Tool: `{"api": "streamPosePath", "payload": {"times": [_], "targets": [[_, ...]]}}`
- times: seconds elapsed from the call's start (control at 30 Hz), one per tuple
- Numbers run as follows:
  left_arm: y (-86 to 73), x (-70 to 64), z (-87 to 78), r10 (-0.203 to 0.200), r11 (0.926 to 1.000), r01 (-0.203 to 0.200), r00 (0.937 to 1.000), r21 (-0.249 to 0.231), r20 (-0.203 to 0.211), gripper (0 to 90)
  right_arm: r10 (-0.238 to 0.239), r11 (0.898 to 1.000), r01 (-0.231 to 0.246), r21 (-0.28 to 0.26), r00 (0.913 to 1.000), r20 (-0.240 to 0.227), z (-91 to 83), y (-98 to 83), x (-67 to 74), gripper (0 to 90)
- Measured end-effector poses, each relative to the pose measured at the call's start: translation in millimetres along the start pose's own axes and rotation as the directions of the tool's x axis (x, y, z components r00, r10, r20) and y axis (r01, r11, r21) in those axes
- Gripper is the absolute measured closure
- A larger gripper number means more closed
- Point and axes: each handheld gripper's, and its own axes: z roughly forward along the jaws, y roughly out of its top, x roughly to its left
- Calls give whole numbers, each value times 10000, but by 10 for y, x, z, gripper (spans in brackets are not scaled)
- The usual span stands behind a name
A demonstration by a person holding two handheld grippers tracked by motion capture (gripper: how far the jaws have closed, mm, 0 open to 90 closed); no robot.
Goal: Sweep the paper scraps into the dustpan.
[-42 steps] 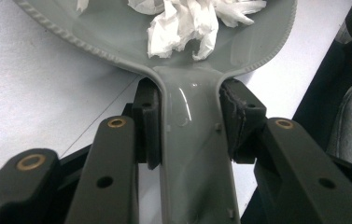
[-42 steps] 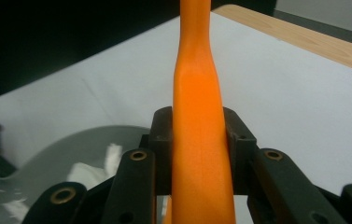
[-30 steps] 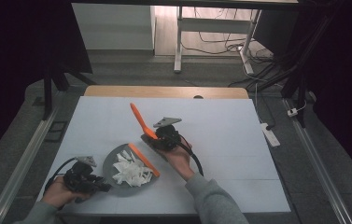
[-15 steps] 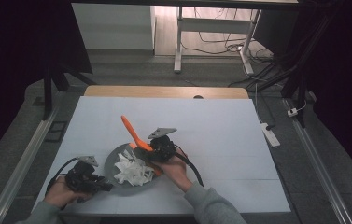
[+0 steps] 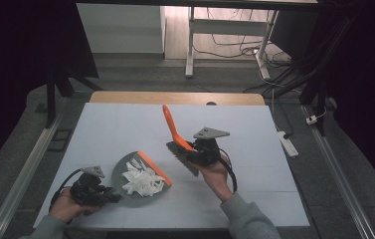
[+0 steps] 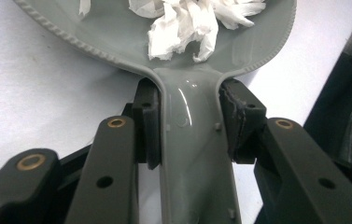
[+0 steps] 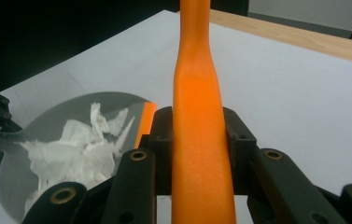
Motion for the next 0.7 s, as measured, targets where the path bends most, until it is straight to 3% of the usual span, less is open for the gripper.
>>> {"api": "streamPosePath", "payload": {"times": [0.23, 0.5, 0.7], "targets": [[-14, 7, -16, -59, 9994, 55, 9999, -350, -106, 613, -17, 10000, 15, 52, 9994, 350, -181, -104, -185, 698], [-15, 14, -62, -230, 9961, 188, 9986, -863, -473, 613, -55, 10000, 56, -52, 9999, 101, -294, -138, -316, 698], [-7, -6, -115, -426, 9894, 360, 9981, -1404, -440, 613, -249, 9996, 249, -103, 9997, -12, -366, -151, -364, 698]]}}
